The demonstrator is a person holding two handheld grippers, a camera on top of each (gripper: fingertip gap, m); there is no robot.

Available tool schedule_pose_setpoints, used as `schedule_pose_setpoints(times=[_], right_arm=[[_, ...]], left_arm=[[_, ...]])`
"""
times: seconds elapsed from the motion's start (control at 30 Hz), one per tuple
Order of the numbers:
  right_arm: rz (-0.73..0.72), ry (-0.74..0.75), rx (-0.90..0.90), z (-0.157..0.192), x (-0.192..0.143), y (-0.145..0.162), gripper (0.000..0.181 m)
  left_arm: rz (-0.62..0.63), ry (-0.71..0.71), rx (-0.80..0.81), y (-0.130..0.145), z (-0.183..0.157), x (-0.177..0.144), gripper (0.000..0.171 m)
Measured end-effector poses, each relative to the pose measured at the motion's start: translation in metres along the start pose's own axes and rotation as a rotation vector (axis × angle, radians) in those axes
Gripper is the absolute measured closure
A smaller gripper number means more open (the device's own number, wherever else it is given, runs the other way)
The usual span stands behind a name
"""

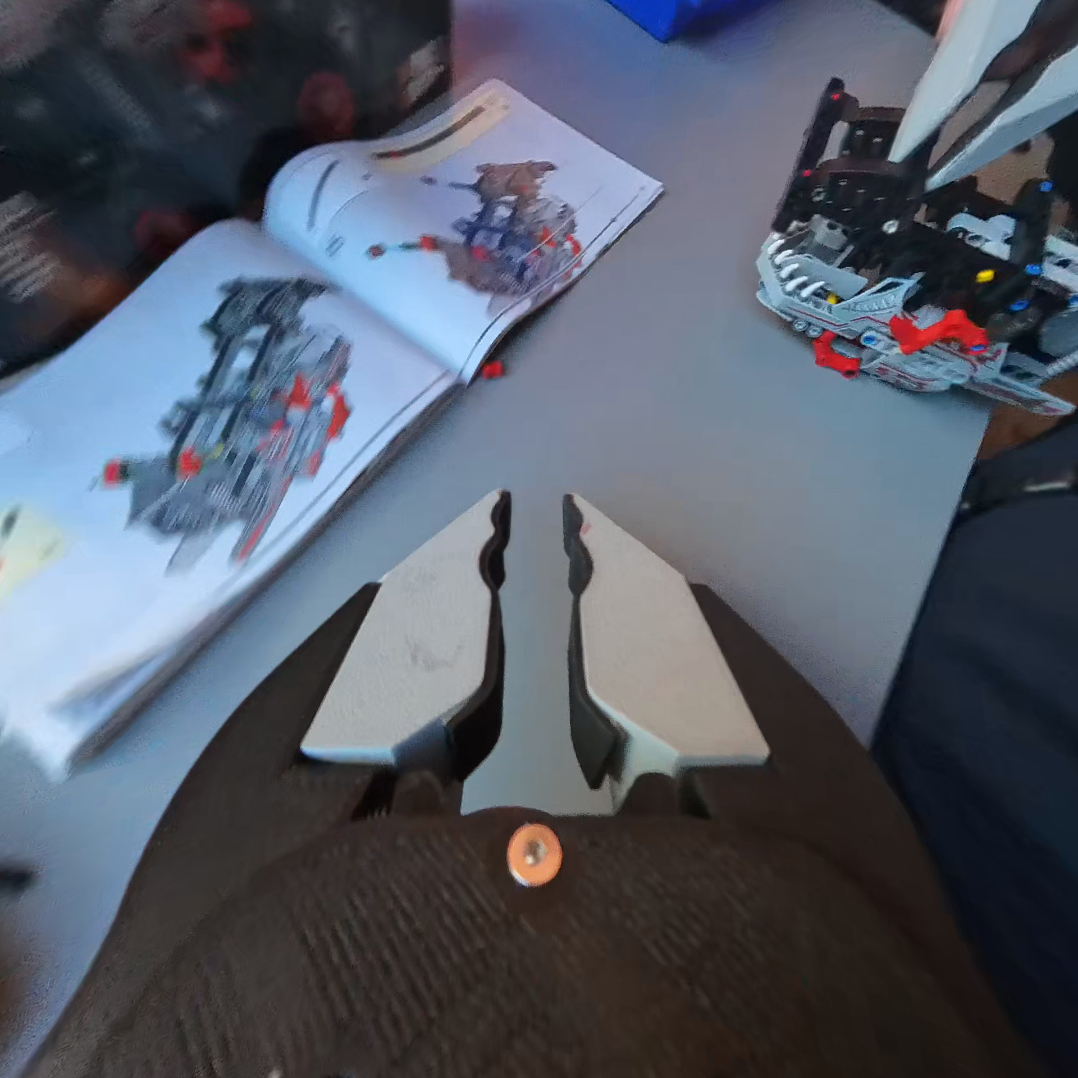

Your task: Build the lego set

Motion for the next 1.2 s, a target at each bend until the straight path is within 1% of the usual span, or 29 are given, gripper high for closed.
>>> schedule_pose_setpoints(times=[0.07,0.13,0.23,0.3,0.4,0.47,0.57,0.63,0.8,0.87,0.97,1.0,1.07,1.1,1.13,1.2], right_arm=[[0.007,0.006,0.02,-0.004,-0.003,0.003,0.178],[0.013,0.018,0.03,-0.007,-0.007,0.007,0.177],[0.022,0.025,0.023,-0.008,-0.011,0.007,0.179],[0.033,0.028,0.017,-0.008,-0.011,0.008,0.178],[0.009,0.024,0.011,-0.007,-0.011,0.01,0.179],[-0.005,0.021,0.009,-0.008,-0.011,0.011,0.179],[-0.011,0.024,0.008,-0.008,-0.012,0.012,0.179],[-0.01,0.026,0.006,-0.006,-0.014,0.012,0.179],[-0.022,0.021,-0.001,-0.004,-0.017,0.009,0.179],[-0.039,0.003,-0.005,-0.001,-0.018,0.006,0.177],[-0.089,-0.018,0.014,0.002,-0.023,0.003,0.176],[-0.116,-0.022,0.028,0.002,-0.026,0.001,0.177],[-0.188,-0.033,0.062,0.0,-0.033,-0.005,0.176],[-0.227,-0.037,0.088,-0.001,-0.038,-0.009,0.176],[-0.263,-0.038,0.126,-0.006,-0.041,-0.013,0.176],[-0.326,-0.06,0.243,-0.02,-0.047,-0.02,0.174]], left_arm=[[0.016,0.04,0.084,-0.014,-0.013,0.029,0.159],[0.06,0.025,0.147,-0.023,-0.016,0.053,0.157],[0.085,0.018,0.192,-0.031,-0.016,0.071,0.154],[0.084,0.009,0.217,-0.036,-0.015,0.074,0.155],[0.095,-0.036,0.257,-0.041,-0.012,0.076,0.156],[0.127,-0.056,0.269,-0.04,-0.01,0.08,0.156],[0.173,-0.103,0.292,-0.036,-0.008,0.087,0.16],[0.177,-0.123,0.295,-0.035,-0.008,0.089,0.165],[0.165,-0.096,0.261,-0.035,-0.007,0.09,0.166],[0.153,-0.071,0.237,-0.033,-0.007,0.089,0.166],[0.063,-0.077,0.262,-0.032,-0.009,0.082,0.166],[0.001,-0.074,0.29,-0.034,-0.013,0.077,0.166],[-0.195,-0.041,0.389,-0.044,-0.029,0.061,0.167],[-0.268,-0.048,0.437,-0.049,-0.036,0.054,0.167],[-0.333,-0.049,0.482,-0.055,-0.043,0.048,0.167],[-0.535,-0.033,0.573,-0.07,-0.061,0.032,0.167]])
Point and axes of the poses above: each gripper's, where its closed fingertips meet, x out along the fingers, y out of its underside, z = x × y across the jaws, the point moved 8 cm from there along -x, back along the fingers, and after that the axes turned 11 degrees about -y, right-handed, at the moved point
